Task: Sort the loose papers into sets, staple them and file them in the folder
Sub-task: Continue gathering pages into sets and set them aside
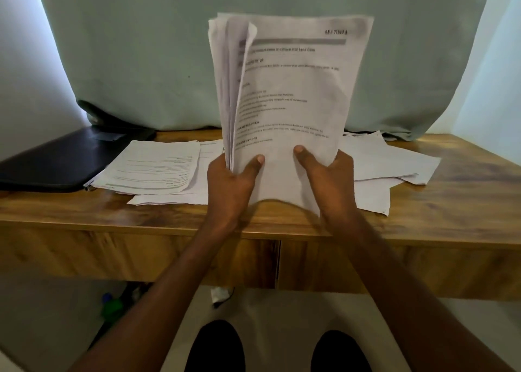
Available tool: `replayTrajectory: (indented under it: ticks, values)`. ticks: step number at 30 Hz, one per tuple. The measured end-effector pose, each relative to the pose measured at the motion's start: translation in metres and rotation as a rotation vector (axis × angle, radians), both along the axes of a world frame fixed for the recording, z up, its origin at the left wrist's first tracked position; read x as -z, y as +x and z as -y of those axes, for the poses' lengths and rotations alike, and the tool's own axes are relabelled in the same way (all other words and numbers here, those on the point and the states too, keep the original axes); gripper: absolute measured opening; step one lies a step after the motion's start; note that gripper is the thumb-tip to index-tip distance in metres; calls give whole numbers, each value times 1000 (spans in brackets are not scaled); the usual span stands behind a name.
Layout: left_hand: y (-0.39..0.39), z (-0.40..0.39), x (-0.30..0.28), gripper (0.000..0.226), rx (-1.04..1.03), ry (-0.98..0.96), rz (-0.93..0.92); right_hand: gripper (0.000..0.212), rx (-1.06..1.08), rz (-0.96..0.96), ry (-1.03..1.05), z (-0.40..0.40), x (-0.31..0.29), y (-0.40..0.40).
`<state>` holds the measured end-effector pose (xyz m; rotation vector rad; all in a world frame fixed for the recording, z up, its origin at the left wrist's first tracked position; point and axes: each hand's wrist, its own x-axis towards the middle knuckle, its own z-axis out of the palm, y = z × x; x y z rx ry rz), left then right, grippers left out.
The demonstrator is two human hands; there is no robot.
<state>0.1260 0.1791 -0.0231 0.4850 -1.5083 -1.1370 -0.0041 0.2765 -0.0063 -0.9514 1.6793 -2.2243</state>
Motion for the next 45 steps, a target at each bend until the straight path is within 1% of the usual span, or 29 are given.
replayTrajectory:
  ticks: [3,6,8,11,13,15,17,20,23,27,30,32,34,36,37,39,41,45]
  values:
    - [0,7,-5,27,-46,-36,5,32,17,-27,-11,3,-2,-3]
    - [0,6,16,40,-76,16,112,38,12,-40,76,3,20,0]
    - [2,3,25,38,-86,24,110,40,18,-50,82,3,29,2]
    - [3,4,20,34,-100,-13,112,33,49,-88,54,5,28,-4]
    - [3,5,23,33,-117,-42,166,34,55,-97,111,6,35,-5]
    - [2,2,29,32,-132,-64,216,40,76,-107,191,6,44,-4]
    - [2,0,26,29,-150,-86,201,41,104,-101,189,6,43,-6]
    - [1,2,20,36,-213,-126,217,37,106,-118,191,6,37,-12]
    - [3,0,28,43,-253,-144,322,45,94,-169,272,2,45,-13]
    - [5,1,27,51,-274,-116,286,42,143,-224,239,-1,46,-12]
    - [5,0,29,47,-313,-127,341,42,161,-284,301,0,50,-12]
    - [6,-5,34,46,-311,-97,356,42,150,-265,347,-3,54,-10]
    - [6,-8,34,48,-305,-75,304,42,148,-218,313,-4,53,-10]
    - [6,-8,32,49,-309,-76,276,43,162,-227,296,-6,51,-11]
    - [5,-7,32,49,-316,-76,304,46,164,-243,325,-6,51,-12]
    - [4,-7,35,49,-327,-61,405,49,150,-280,449,-7,51,-15]
    - [5,-10,34,49,-326,-46,436,49,127,-271,504,-8,49,-17]
    - [5,-12,28,46,-340,-75,390,52,150,-228,428,-7,45,-17]
